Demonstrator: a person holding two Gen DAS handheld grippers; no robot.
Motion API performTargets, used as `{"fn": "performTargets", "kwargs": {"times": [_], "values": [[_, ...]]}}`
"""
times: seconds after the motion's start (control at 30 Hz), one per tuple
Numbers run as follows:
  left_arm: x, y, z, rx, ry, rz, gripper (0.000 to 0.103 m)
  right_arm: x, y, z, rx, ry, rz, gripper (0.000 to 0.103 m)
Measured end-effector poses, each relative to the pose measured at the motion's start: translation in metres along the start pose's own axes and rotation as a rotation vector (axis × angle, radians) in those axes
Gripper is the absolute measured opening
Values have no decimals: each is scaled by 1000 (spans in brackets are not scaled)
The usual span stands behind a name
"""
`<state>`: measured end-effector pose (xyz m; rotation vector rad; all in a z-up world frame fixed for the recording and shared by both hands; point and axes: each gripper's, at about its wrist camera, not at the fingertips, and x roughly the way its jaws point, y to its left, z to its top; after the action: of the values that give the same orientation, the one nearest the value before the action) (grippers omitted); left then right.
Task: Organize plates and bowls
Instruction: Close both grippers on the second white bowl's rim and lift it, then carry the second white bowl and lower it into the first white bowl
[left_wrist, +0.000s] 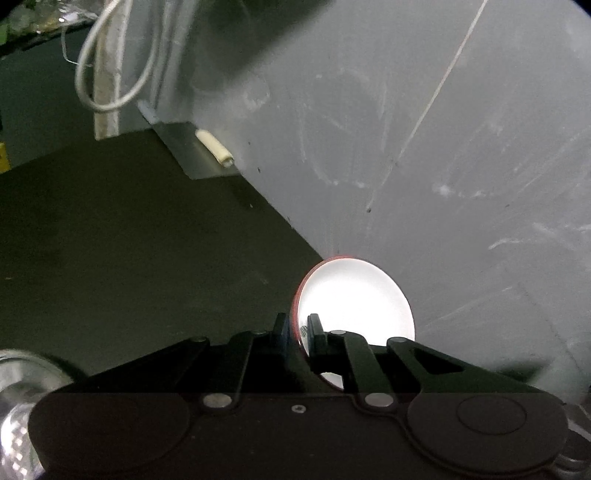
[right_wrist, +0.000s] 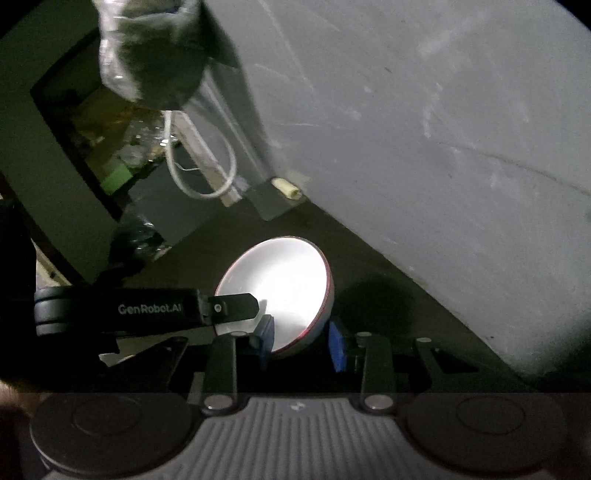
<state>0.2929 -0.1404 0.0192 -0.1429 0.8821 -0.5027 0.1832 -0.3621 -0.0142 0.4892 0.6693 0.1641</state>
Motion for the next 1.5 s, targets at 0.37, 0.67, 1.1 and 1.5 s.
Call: {"fn": "performTargets", "kwargs": {"times": [0.37,0.67,1.1,1.5], "values": [[-85,3,-19,-40,-129,35,10,-51,54,-9,-96,-57,74,36],[-145,22,-60,-117,-197,82,10,-75,98,-30,-212,-21,155,36],[-197,63,-119,-260,-239,133,11,-89,156,-67,-365,111,242,36],[-210,83,-157,-337,-199,183,11,-77,180,-93,-433,239,284,36]]}}
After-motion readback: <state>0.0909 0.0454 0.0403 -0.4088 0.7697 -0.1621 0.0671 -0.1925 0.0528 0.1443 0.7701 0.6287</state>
